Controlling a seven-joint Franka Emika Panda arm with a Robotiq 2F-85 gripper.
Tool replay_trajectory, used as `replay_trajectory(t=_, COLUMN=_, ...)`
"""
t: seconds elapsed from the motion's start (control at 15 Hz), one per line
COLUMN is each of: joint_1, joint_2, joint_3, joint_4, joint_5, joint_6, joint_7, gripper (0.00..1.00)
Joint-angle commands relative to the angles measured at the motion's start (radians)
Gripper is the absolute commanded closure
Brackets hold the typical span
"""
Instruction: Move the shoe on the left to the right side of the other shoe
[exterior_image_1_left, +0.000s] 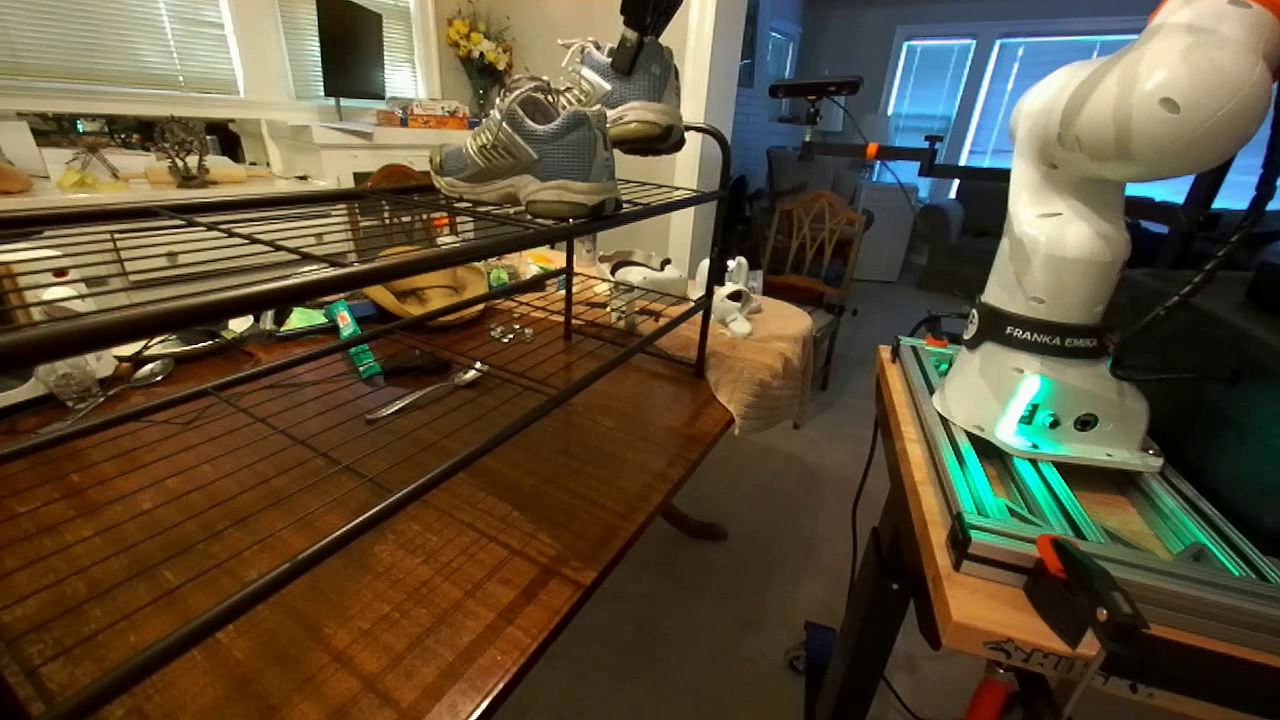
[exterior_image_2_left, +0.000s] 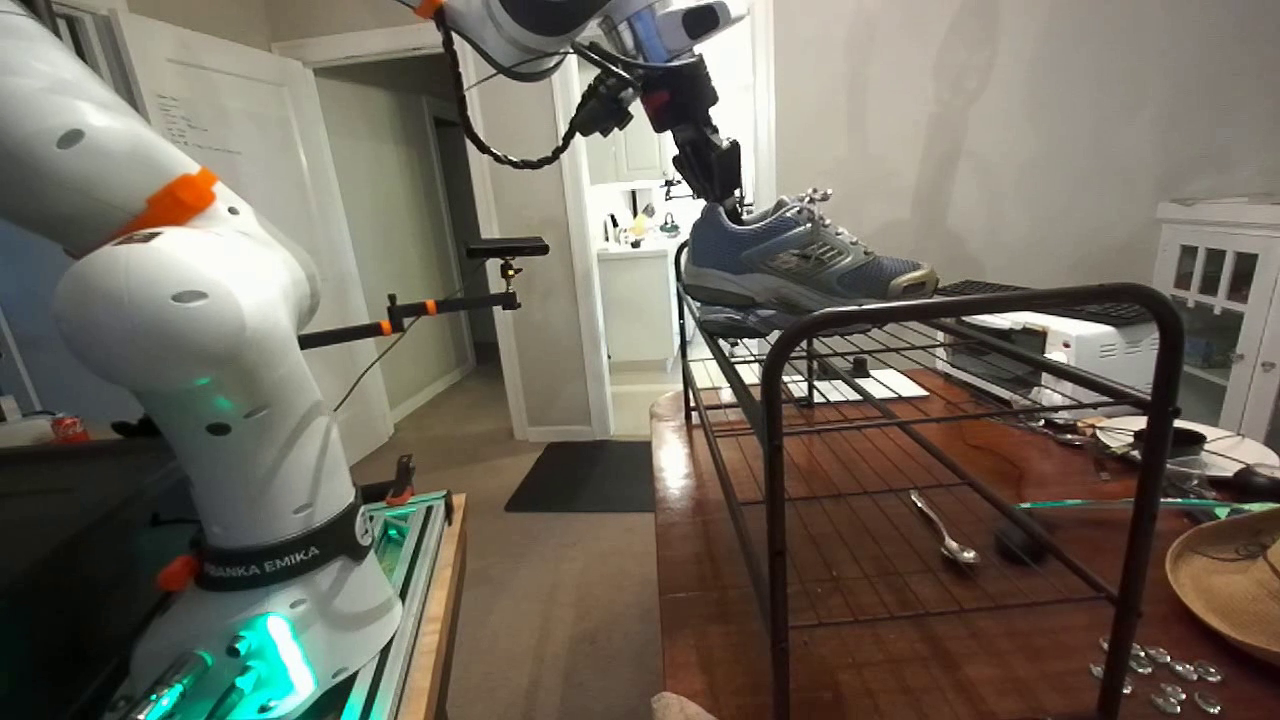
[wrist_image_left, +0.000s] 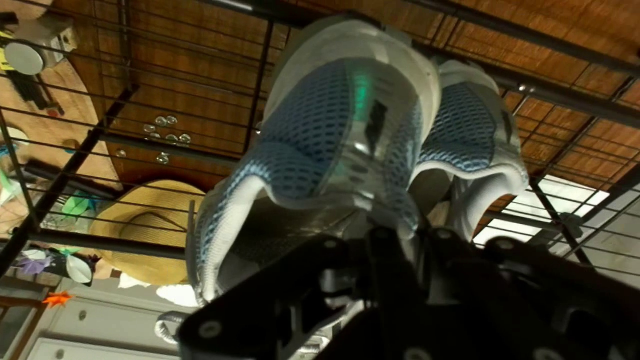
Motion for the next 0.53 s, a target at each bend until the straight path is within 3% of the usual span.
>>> replay_trajectory(t=0.0, joint_1=0.030, joint_2=0.001, joint_3=-0.026, joint_4=-0.019, joint_5=0.031, joint_6=0.017, joint_7=-0.106, gripper=0.98)
replay_trajectory(t=0.47, joint_1=0.021, joint_2=-0.008, joint_3=-0.039, joint_4=-0.026, joint_5=0.002, joint_6=0.001, joint_7=-0.212, gripper=0.98)
